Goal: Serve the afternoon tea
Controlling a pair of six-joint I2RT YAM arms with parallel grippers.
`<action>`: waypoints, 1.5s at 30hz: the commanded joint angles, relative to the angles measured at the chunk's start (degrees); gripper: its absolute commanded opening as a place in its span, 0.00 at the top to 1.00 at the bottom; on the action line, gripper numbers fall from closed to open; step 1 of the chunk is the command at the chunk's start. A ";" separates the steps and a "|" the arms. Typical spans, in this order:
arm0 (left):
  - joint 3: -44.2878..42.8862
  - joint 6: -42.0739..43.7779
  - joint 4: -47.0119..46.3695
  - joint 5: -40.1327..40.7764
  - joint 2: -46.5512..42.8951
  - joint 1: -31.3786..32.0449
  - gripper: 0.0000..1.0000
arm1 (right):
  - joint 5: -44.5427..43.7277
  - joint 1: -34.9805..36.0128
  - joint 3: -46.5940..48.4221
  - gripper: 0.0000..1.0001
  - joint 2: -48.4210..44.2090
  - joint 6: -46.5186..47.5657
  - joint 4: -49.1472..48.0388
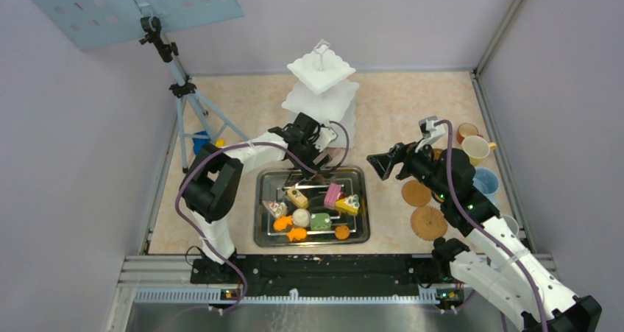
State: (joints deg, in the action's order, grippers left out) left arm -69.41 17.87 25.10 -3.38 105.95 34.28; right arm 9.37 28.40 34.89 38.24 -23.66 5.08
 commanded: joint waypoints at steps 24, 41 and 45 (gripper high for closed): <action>7.19 -8.00 -0.54 8.03 -3.44 2.03 0.07 | 0.62 0.43 0.35 0.11 -0.73 0.32 -2.75; 5.73 -4.82 0.11 13.20 -5.44 2.54 0.33 | -0.05 0.43 0.00 0.11 -1.32 0.34 -2.29; 1.84 -5.26 4.13 15.35 -7.43 2.88 0.36 | -0.21 0.44 0.17 0.11 -1.32 0.33 -1.81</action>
State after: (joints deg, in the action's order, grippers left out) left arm -63.31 12.16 25.26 8.43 101.30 36.73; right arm 9.52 28.40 34.87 37.80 -23.64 5.13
